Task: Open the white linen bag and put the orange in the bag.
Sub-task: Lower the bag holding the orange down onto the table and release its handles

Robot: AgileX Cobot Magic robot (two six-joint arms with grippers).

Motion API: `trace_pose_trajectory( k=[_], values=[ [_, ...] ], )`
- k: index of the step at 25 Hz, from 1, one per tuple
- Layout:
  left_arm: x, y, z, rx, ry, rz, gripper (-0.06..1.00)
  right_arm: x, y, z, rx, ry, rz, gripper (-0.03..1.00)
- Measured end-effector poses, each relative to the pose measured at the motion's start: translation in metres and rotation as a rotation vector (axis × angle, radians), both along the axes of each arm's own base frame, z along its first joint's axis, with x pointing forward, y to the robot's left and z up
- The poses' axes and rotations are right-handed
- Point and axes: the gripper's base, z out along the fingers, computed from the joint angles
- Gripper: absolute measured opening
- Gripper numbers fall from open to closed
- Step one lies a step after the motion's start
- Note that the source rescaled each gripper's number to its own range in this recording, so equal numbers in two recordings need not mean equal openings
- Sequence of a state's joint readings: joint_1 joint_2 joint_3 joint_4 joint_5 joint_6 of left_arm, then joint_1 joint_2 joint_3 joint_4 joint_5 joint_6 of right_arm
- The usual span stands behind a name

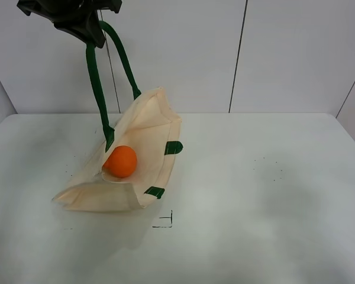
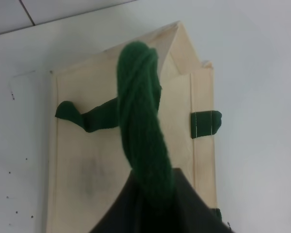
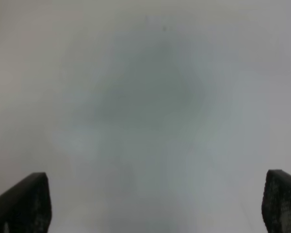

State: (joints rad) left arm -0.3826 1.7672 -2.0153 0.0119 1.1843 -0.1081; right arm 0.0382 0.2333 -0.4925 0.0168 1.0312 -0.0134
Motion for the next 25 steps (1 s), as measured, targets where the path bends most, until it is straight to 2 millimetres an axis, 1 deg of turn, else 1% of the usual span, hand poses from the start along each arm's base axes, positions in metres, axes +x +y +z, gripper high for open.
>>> trace_pose_trajectory(
  k=[5, 8, 15, 19, 22, 25],
  values=[
    [0.000, 0.000, 0.000, 0.000, 0.000, 0.000, 0.00, -0.003, 0.000, 0.001, 0.002, -0.019, -0.005, 0.99],
    [0.000, 0.000, 0.000, 0.000, 0.000, 0.000, 0.00, -0.007, -0.001, 0.001, 0.004, -0.047, -0.043, 0.99],
    [0.000, 0.000, 0.000, 0.000, 0.000, 0.000, 0.00, -0.033, -0.001, 0.004, 0.005, -0.218, -0.062, 0.99],
    [0.000, 0.000, 0.000, 0.000, 0.000, 0.000, 0.00, -0.036, -0.001, 0.004, 0.005, -0.238, -0.057, 0.99],
    [0.003, -0.002, -0.005, -0.006, 0.015, -0.004, 0.00, -0.036, -0.001, 0.004, 0.008, -0.238, -0.053, 0.99],
    [0.014, -0.011, -0.022, -0.034, 0.075, -0.019, 0.00, -0.036, -0.001, 0.004, 0.008, -0.238, -0.053, 0.99]
  ],
)
